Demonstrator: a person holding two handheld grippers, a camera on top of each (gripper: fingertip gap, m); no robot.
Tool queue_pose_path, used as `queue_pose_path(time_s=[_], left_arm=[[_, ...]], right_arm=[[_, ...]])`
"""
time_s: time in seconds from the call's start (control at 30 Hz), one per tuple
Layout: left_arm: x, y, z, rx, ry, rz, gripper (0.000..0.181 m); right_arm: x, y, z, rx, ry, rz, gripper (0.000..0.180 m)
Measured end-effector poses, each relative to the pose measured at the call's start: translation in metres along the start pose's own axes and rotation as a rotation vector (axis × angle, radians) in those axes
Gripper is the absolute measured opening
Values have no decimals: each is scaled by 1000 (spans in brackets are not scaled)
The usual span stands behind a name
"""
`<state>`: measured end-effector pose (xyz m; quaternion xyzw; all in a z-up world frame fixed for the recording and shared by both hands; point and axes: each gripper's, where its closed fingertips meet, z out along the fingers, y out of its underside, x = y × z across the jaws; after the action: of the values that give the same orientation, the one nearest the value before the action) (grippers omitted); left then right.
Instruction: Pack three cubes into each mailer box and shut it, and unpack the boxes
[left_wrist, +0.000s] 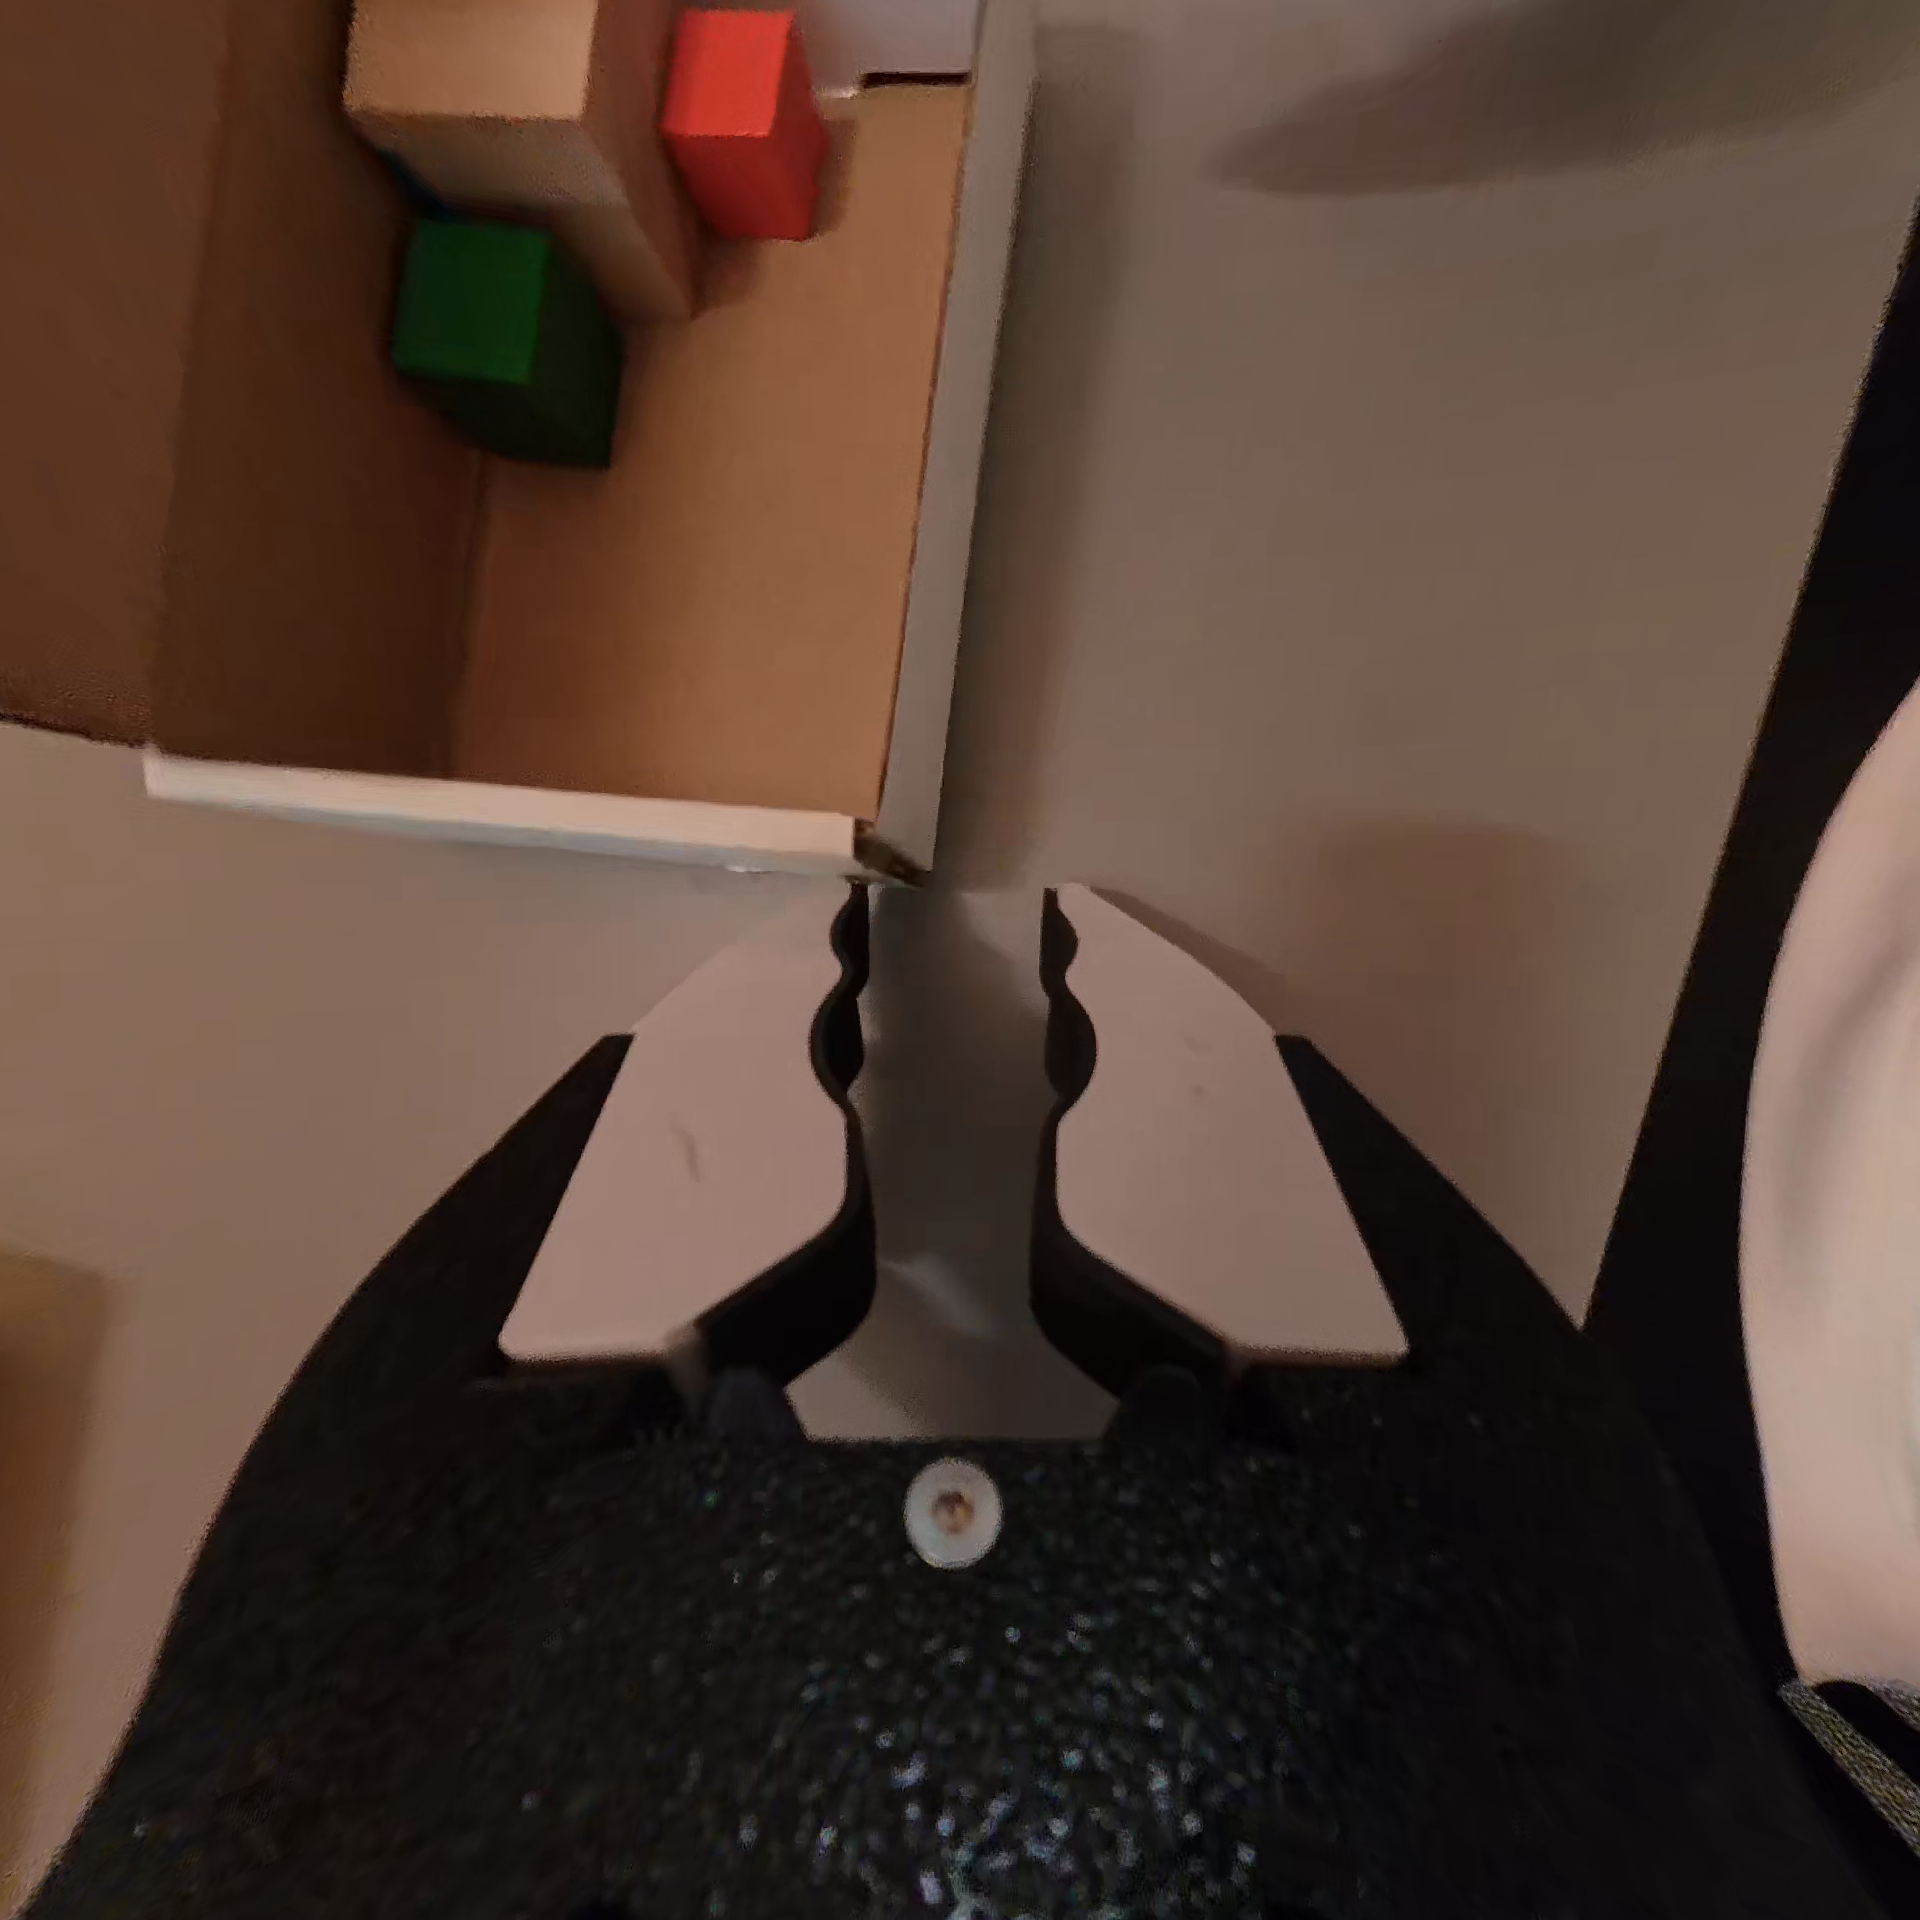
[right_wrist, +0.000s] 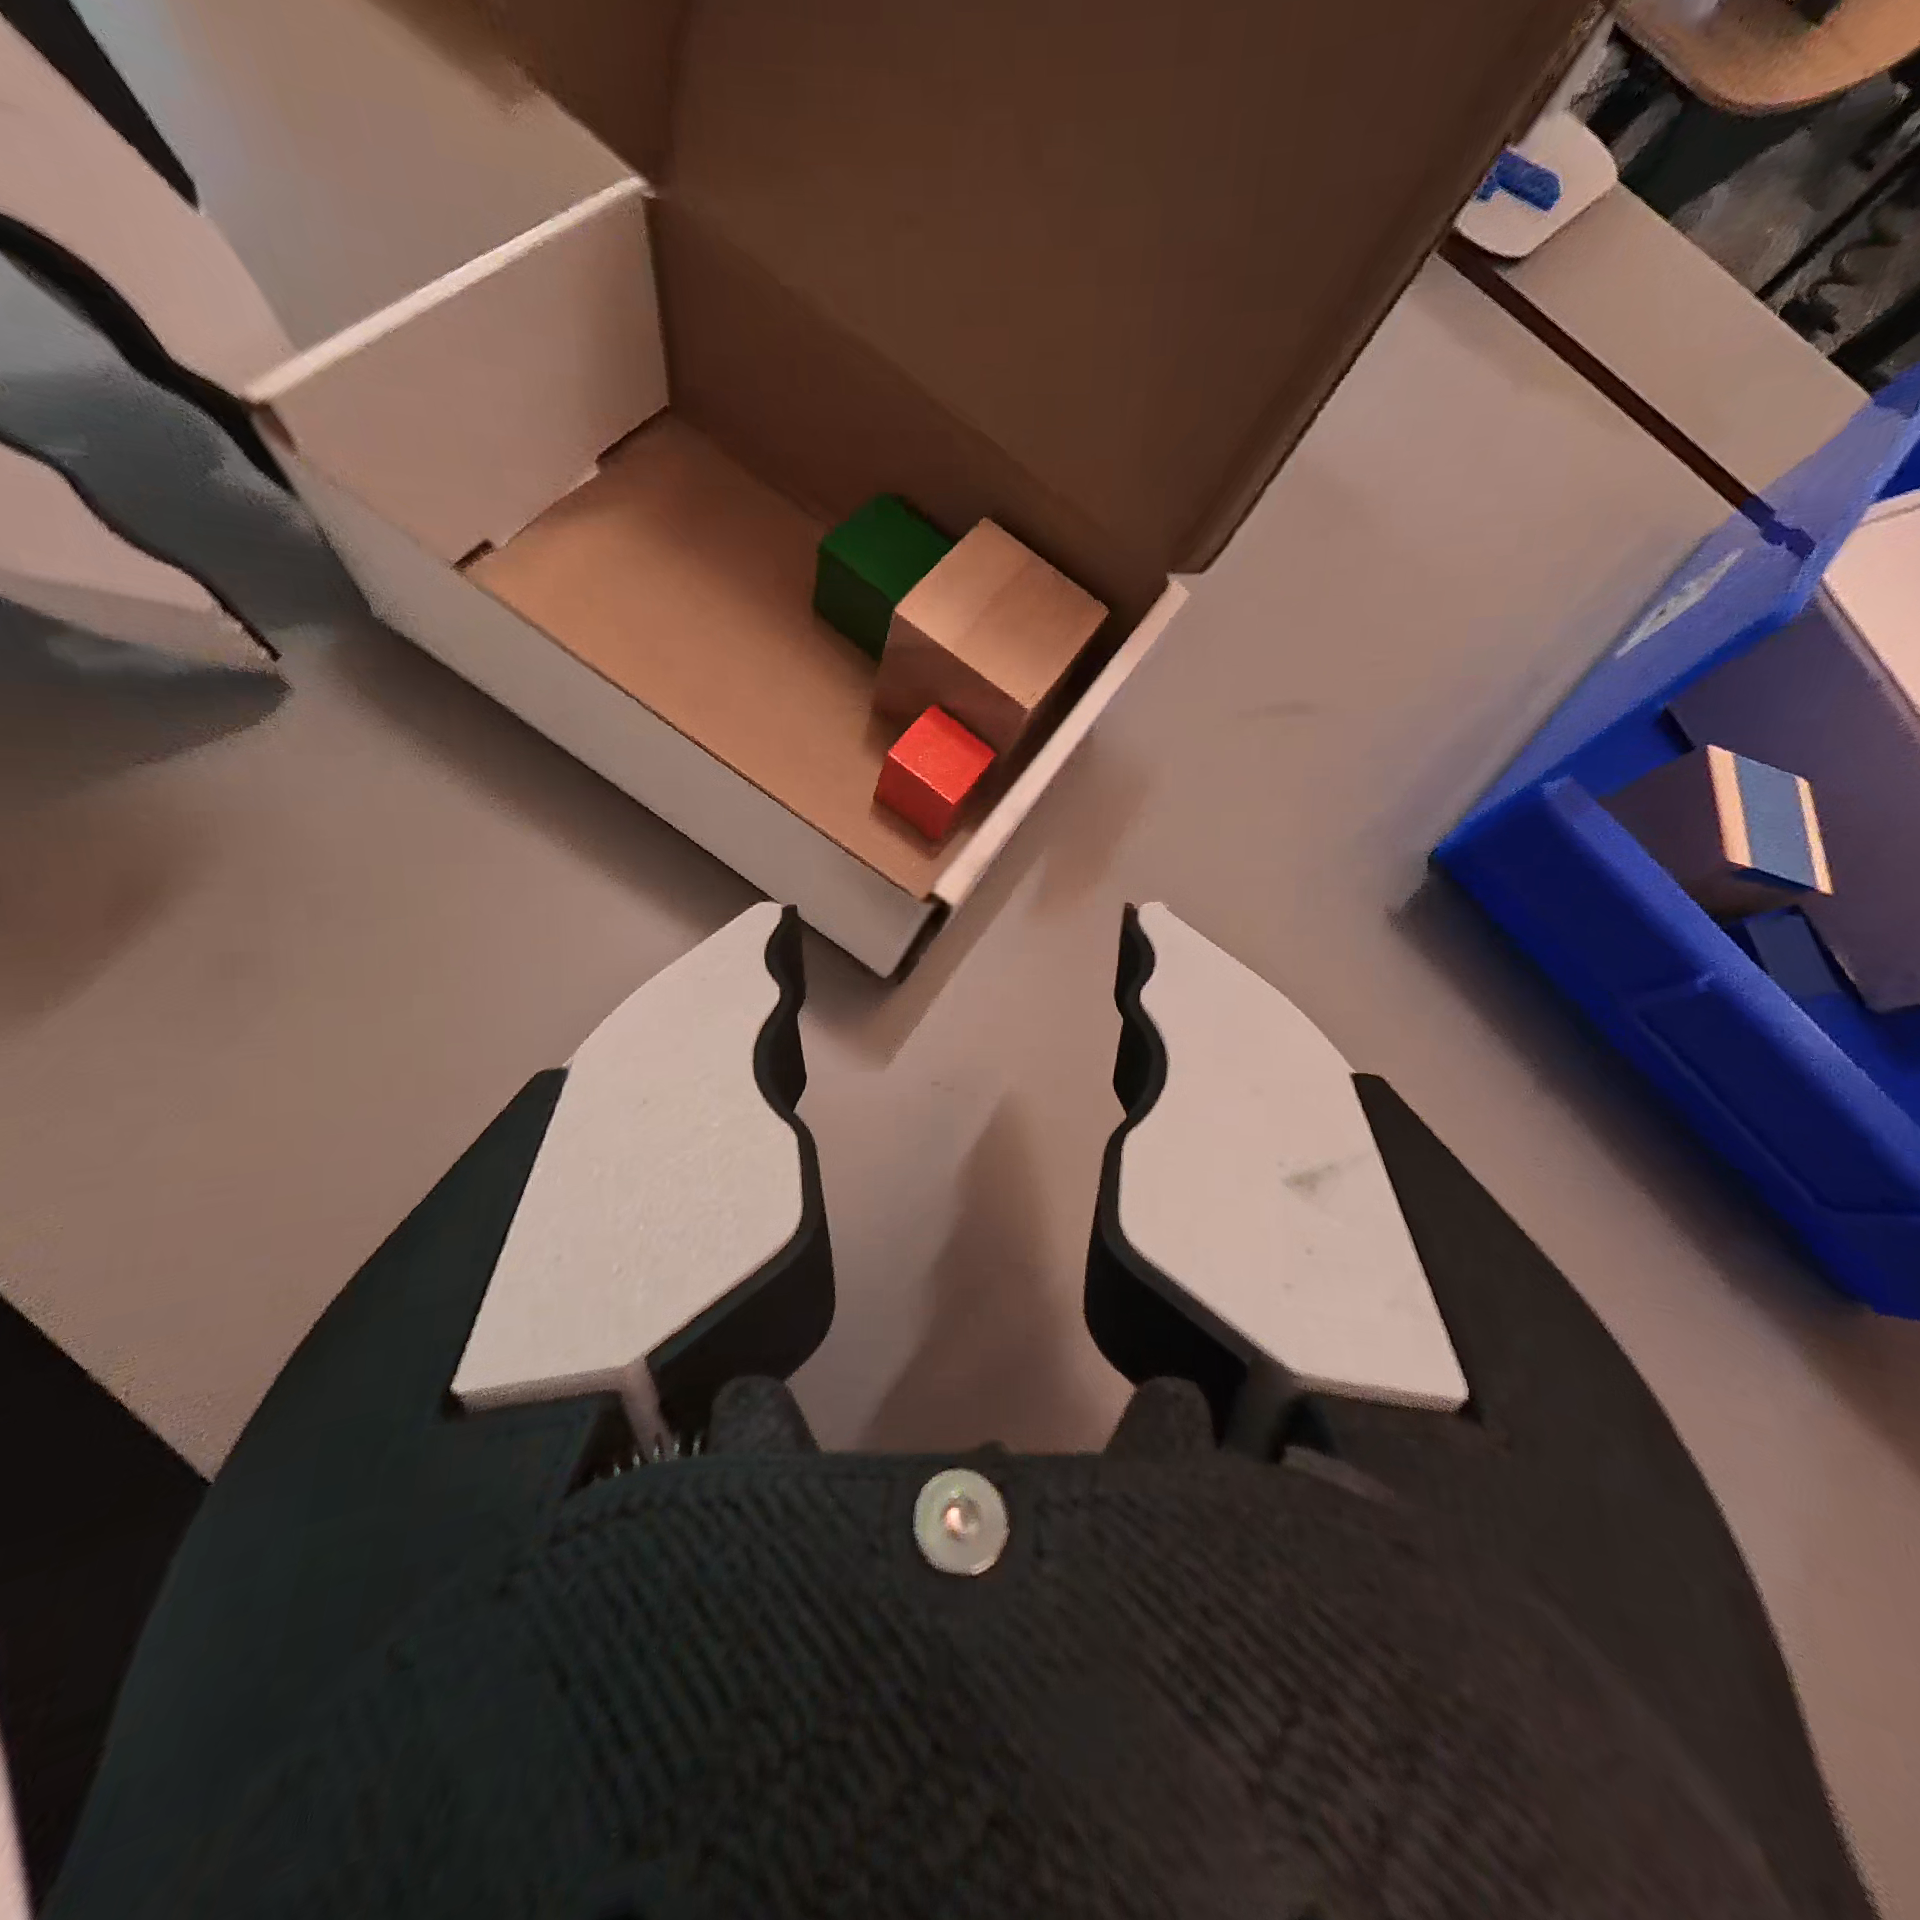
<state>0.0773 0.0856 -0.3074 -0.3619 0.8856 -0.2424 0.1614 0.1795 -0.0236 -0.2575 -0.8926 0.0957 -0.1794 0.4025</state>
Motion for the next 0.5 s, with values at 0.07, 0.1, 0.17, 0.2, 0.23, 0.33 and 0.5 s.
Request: queue_pose_path(time_s=[0.07, 0.1, 0.17, 0.2, 0.23, 0.33, 0.5], left_arm=[[7, -7, 3, 29, 30, 13, 31], [9, -9, 4, 36, 40, 15, 31], [12, -8, 3, 32, 63, 9, 31], [12, -7, 2, 36, 74, 8, 31], [12, -7, 0, 42, 79, 8, 31], [7, -2, -5, 39, 65, -5, 31], [1, 6, -8, 27, 40, -10, 31]], right_arm=[[5, -6, -6, 15, 4, -3, 56], [7, -14, -10, 41, 9, -10, 53], [8, -31, -17, 80, 4, -18, 48], [8, -38, -17, 83, -5, -15, 47], [6, -43, -15, 69, -21, -7, 48], [-1, -54, 6, -16, -79, 65, 53], [0, -55, 50, -163, -61, 162, 57]])
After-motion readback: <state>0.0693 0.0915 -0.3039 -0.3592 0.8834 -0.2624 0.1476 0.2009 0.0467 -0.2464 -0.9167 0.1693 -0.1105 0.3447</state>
